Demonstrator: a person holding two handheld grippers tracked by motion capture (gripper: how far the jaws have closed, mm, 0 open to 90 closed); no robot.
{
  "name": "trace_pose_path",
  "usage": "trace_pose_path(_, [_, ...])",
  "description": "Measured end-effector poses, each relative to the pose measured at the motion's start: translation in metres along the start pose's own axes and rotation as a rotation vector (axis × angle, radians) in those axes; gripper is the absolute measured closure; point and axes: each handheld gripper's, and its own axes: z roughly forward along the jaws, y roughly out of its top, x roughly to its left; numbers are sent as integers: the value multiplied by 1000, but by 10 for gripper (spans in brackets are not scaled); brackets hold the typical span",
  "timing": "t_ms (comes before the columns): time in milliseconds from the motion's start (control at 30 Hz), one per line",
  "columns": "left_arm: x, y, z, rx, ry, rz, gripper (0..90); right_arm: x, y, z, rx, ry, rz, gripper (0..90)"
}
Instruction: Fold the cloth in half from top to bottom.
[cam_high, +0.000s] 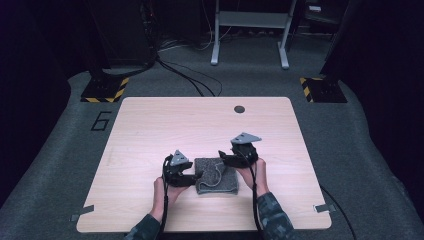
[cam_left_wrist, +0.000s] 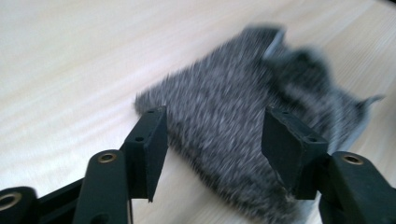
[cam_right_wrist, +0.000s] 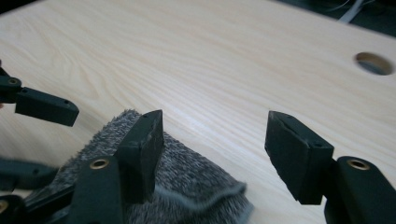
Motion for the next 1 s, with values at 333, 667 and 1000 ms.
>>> trace_pose_path(333, [-10, -16, 6, 83, 5, 54, 375, 11, -27, 21, 192, 37, -64, 354])
trace_pose_path(667, [-13, -26, 4, 84, 25, 51, 361, 5, -75, -11, 207, -15, -36, 343])
trace_pose_path(1000, [-6, -27, 7, 85, 22, 52, 319, 11, -96, -17, 168, -34, 10, 327])
